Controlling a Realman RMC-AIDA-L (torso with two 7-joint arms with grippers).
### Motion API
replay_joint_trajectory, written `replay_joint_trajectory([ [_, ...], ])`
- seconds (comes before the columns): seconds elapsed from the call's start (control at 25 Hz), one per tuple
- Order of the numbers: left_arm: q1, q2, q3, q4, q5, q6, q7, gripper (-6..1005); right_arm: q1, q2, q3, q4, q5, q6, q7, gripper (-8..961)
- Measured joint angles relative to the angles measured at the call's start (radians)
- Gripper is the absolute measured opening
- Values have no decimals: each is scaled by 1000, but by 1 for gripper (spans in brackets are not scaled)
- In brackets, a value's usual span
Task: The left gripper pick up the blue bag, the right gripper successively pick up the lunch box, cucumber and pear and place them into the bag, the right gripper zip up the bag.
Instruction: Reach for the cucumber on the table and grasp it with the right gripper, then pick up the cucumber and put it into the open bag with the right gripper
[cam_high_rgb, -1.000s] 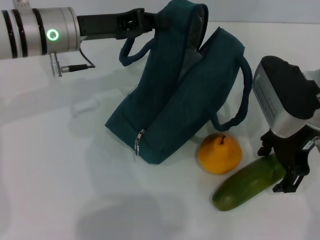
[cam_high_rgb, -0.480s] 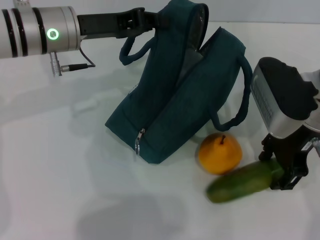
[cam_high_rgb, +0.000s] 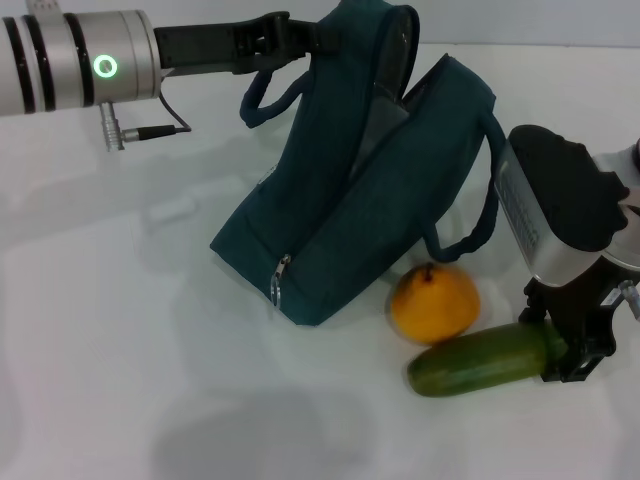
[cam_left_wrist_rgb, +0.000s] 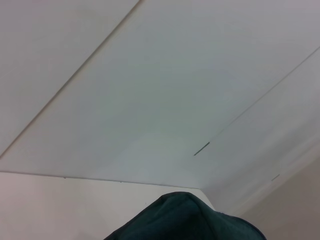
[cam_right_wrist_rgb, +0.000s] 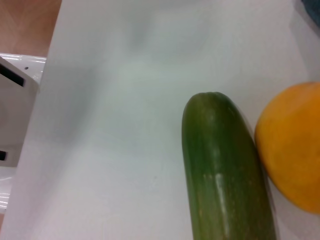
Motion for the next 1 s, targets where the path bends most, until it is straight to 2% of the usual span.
replay_joint_trajectory([
  [0.52, 6, 2, -3, 1, -1, 0, -1, 59, -12, -3, 26, 0, 3, -21, 0, 642],
  [0.72, 7, 3, -4, 0, -3, 0, -6, 59, -33, -7, 170, 2, 5, -125, -21, 646],
  [1.0, 8, 3, -6, -1, -4, 19, -7, 59, -99, -12, 407, 16, 13, -264, -84, 650],
])
